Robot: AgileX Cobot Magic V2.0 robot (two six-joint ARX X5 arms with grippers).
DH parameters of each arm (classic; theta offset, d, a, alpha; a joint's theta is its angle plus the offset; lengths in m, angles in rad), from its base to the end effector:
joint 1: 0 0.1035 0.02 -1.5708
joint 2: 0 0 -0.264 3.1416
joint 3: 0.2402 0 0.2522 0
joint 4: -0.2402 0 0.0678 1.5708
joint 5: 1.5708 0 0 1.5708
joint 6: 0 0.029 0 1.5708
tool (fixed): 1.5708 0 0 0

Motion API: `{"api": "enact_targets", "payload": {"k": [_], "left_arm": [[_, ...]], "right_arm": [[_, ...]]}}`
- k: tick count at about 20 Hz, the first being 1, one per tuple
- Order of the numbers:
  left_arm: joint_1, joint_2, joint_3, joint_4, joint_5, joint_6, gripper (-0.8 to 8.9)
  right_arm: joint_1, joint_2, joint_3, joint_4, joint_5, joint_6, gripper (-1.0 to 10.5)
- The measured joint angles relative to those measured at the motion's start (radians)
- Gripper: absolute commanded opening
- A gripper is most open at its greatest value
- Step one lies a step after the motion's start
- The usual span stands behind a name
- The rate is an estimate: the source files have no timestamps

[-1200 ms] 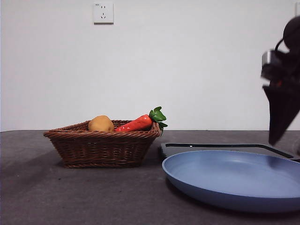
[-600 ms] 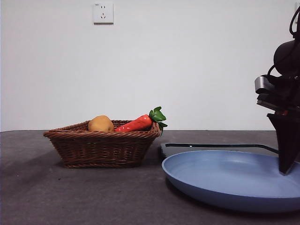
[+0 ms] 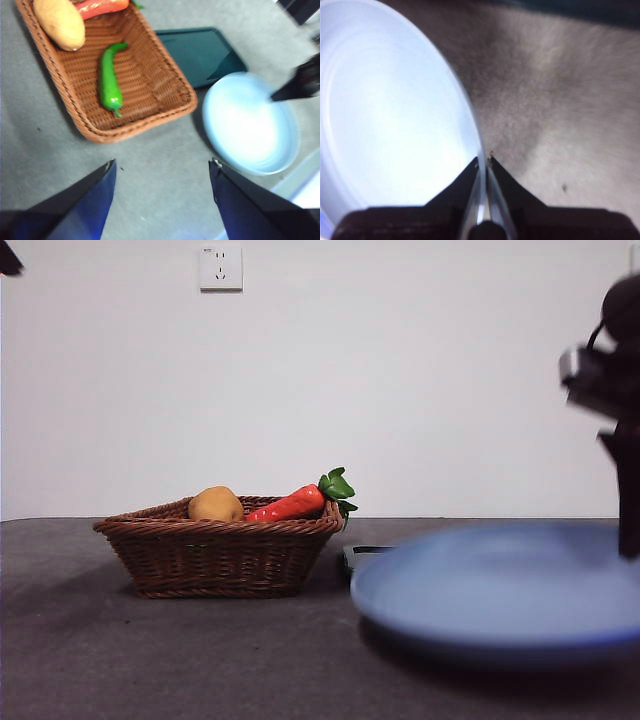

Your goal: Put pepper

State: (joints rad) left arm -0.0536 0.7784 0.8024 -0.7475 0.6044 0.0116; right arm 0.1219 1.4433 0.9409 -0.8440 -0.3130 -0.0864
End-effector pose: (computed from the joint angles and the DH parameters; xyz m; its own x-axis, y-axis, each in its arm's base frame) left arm 0.1431 -0.0242 0.2940 0.5854 -0.6005 -0.5447 0.4770 0.7984 -0.3675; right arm 0.2483 0.0394 0.2070 0.1727 0.3314 -0.9276 -0.2665 0.9223 0.2799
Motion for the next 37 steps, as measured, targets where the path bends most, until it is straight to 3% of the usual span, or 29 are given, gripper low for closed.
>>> {"api": "enact_targets", "payload": {"k": [10, 17, 24, 37], "left_arm": [[-0.339, 0.541, 0.362, 0.1, -0.47, -0.011, 3.24], [-0.419, 0.933, 0.562, 0.111, -0.644, 0.023, 3.24], [-0.42, 1.075, 0.574, 0.174, -0.681, 0.031, 3.24], [-0.421, 1.163, 0.579, 0.199, -0.681, 0.031, 3.21]], "right_arm": [[-0.059, -0.356, 0.039, -0.086, 0.002, 0.03, 0.0], [-0.063, -0.424, 0.081, -0.095, 0.002, 0.054, 0.0], [-0.063, -0.424, 0.081, -0.097, 0.002, 0.057, 0.0], [-0.063, -0.424, 0.081, -0.097, 0.002, 0.057, 0.0]]}}
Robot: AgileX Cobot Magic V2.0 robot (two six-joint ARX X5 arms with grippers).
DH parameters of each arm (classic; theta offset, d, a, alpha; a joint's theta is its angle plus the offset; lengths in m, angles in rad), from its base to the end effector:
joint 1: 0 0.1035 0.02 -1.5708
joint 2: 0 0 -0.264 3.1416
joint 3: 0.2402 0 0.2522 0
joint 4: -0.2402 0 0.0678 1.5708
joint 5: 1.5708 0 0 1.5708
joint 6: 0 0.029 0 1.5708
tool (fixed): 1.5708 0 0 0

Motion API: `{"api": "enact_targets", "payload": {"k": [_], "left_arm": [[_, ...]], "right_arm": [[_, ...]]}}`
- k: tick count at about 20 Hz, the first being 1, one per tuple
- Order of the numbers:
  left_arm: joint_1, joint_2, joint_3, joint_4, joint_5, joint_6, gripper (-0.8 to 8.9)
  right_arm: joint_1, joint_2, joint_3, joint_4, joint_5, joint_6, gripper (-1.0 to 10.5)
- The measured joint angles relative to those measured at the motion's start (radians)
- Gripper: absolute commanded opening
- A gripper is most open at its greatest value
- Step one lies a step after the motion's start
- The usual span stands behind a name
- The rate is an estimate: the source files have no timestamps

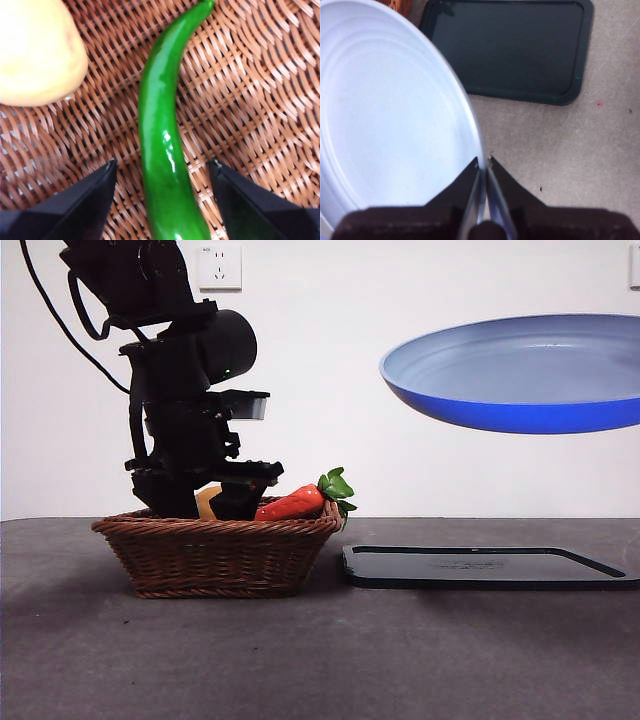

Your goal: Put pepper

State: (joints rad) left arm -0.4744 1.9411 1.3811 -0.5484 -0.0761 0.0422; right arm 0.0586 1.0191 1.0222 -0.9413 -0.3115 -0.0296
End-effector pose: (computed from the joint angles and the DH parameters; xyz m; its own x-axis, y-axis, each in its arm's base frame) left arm 0.3551 -0.1799 0.1838 0.4304 -0.1356 -0.8924 0.4585 0.8844 0.0868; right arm 0.1820 0.0196 0.3121 0.5439 0.3389 -0.7677 -0.2604 0.9378 0.2296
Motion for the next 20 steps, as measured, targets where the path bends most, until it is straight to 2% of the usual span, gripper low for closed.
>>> {"api": "enact_targets", "payload": {"k": [1, 4, 7, 13, 20], "left_arm": [[0.0, 0.004, 0.0, -0.001, 0.0, 0.0, 3.15], [0.0, 0.007, 0.0, -0.002, 0.0, -0.009, 1.97], [-0.003, 0.007, 0.0, -0.016, 0.0, -0.017, 1.51], [-0.003, -0.016, 0.001, -0.055, 0.0, -0.043, 1.49], [-0.005, -0.154, 0.012, -0.116, 0.002, -0.061, 1.49]], "right_arm": [[0.0, 0.0, 0.0, 0.0, 0.0, 0.0, 0.0], [0.0, 0.0, 0.0, 0.0, 0.0, 0.0, 0.0], [0.0, 0.0, 0.0, 0.0, 0.0, 0.0, 0.0], [0.0, 0.0, 0.0, 0.003, 0.0, 0.0, 0.0], [0.0, 0.023, 0.0, 0.006, 0.0, 0.018, 0.0]]}}
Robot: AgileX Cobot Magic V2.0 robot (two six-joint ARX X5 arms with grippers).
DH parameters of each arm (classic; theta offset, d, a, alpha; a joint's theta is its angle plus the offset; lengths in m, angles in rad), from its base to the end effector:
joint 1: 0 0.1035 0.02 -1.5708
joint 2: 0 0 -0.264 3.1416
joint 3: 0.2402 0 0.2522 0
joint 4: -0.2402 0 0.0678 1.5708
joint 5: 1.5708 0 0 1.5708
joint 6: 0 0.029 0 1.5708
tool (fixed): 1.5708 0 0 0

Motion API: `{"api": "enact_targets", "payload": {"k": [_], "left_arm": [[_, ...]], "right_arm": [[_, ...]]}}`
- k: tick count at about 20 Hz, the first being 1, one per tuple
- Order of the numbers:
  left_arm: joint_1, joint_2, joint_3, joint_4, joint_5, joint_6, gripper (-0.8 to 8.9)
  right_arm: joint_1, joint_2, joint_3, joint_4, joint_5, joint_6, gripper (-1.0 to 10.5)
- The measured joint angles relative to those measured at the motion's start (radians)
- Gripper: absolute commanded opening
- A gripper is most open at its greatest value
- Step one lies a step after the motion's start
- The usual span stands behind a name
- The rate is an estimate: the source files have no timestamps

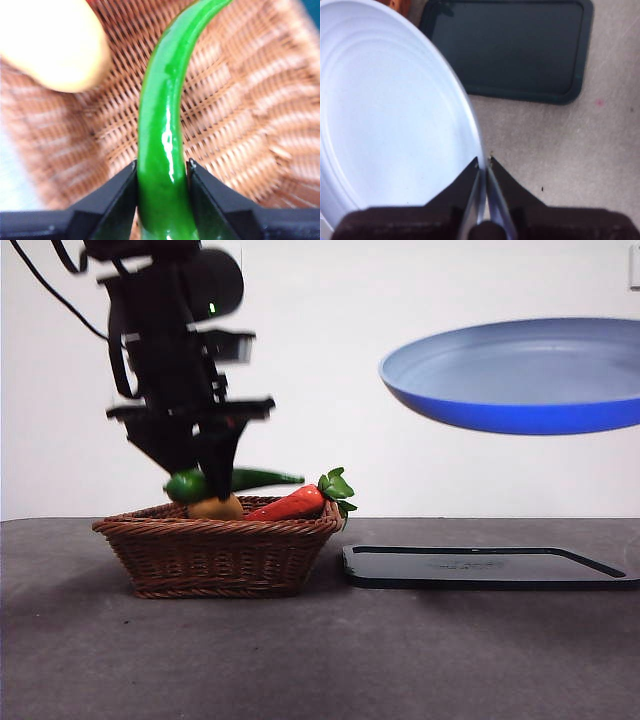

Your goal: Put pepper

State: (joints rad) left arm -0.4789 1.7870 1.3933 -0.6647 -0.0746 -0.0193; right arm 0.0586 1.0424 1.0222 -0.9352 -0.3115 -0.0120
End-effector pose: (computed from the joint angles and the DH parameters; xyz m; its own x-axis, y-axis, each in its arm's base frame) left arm 0.3323 -0.1701 0.2385 0.4682 -0.1592 -0.8691 0.4121 0.9095 0.0555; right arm 0.1873 0.0199 0.3086 0.5306 0.3381 -0.7772 -0.2421 0.9392 0.2433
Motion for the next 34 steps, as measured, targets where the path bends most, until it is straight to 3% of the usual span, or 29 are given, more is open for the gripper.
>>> {"api": "enact_targets", "payload": {"k": [4, 7, 11, 16, 18, 22, 28, 31, 34], "left_arm": [[-0.021, -0.111, 0.0, -0.041, 0.05, -0.011, 1.5], [-0.063, -0.181, 0.0, -0.044, 0.133, -0.028, 1.5], [-0.154, -0.191, 0.002, -0.044, 0.225, -0.045, 1.5], [-0.262, -0.141, 0.002, 0.01, 0.219, -0.043, 1.5], [-0.282, -0.107, 0.002, 0.01, 0.173, -0.032, 1.5], [-0.283, -0.01, 0.002, -0.009, 0.155, -0.022, 1.5], [-0.283, -0.005, 0.002, -0.007, 0.156, -0.018, 1.6], [-0.284, -0.005, 0.002, -0.007, 0.156, -0.018, 2.53], [-0.283, -0.005, 0.002, -0.007, 0.156, -0.017, 2.72]], "right_arm": [[0.0, 0.119, 0.0, 0.032, -0.009, 0.04, 0.0], [0.006, 0.248, 0.0, 0.089, -0.094, 0.089, 0.0], [0.074, 0.385, 0.0, 0.157, -0.1, 0.171, 0.0], [0.172, 0.415, 0.0, 0.212, -0.101, 0.247, 0.0], [0.189, 0.415, 0.0, 0.213, -0.105, 0.264, 0.0], [0.19, 0.415, 0.0, 0.209, -0.105, 0.275, 0.0], [0.189, 0.415, 0.0, 0.208, -0.104, 0.278, 0.0], [0.189, 0.415, 0.0, 0.208, -0.104, 0.278, 0.0], [0.189, 0.415, 0.0, 0.208, -0.104, 0.278, 0.0]]}}
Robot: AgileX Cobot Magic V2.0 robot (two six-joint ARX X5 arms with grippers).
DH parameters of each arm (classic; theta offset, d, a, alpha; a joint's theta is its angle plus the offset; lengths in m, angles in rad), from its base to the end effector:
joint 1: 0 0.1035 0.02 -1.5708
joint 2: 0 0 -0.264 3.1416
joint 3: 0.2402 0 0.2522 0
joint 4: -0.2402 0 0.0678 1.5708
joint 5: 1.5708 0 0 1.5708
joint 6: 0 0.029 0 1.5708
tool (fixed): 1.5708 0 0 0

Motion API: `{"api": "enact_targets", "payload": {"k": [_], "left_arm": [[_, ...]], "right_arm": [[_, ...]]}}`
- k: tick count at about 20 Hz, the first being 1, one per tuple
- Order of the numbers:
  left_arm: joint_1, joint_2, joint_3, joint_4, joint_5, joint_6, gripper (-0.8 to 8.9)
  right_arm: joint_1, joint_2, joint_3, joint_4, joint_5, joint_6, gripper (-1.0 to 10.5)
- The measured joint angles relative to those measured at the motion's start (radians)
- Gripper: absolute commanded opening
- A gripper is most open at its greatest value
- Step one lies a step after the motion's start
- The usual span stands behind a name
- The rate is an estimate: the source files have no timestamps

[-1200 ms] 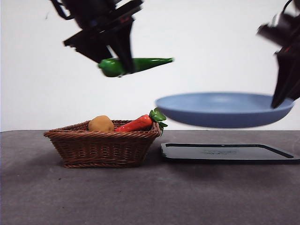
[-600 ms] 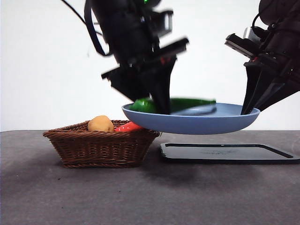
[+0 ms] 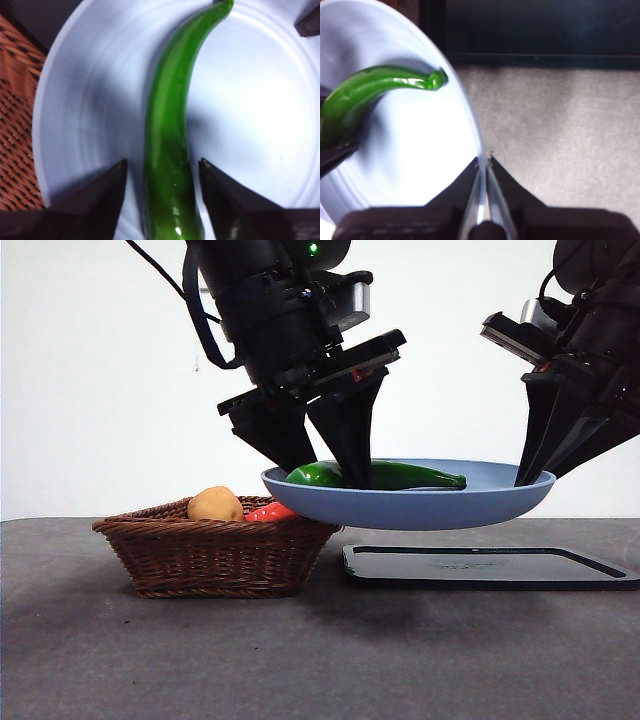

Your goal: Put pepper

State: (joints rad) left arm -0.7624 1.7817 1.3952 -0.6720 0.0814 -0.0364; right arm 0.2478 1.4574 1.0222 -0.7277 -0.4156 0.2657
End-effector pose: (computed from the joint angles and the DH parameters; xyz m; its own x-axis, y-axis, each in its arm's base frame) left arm 0.2675 -0.2588 0.2406 0.2972 -0.3962 -0.8687 0.6938 0.7147 -0.0887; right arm 0.2637 0.0788 0.2303 0.2528 0.4804 -0.8398 -0.1326 0.8770 0.4618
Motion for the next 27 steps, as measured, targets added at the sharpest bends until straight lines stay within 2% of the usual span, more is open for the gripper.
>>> {"api": "enact_targets", "payload": {"k": [5, 12, 17, 21, 27], "left_arm": [[0.0, -0.047, 0.0, -0.021, 0.0, 0.0, 2.72], [0.0, -0.24, 0.0, -0.099, 0.0, 0.002, 2.72], [0.0, -0.419, 0.0, -0.106, 0.0, 0.003, 2.72], [0.0, -0.52, 0.0, -0.113, 0.0, 0.002, 2.72], [0.0, -0.604, 0.0, -0.121, 0.0, -0.007, 2.72]], "right_arm": [[0.0, 0.0, 0.0, -0.003, 0.0, 0.0, 0.0], [-0.016, 0.0, 0.0, -0.01, 0.0, -0.001, 0.0], [-0.137, 0.002, 0.002, 0.044, -0.001, 0.0, 0.0], [-0.232, 0.088, 0.072, 0.045, 0.001, 0.001, 0.0], [-0.27, 0.298, 0.227, 0.061, 0.0, 0.001, 0.0]]}}
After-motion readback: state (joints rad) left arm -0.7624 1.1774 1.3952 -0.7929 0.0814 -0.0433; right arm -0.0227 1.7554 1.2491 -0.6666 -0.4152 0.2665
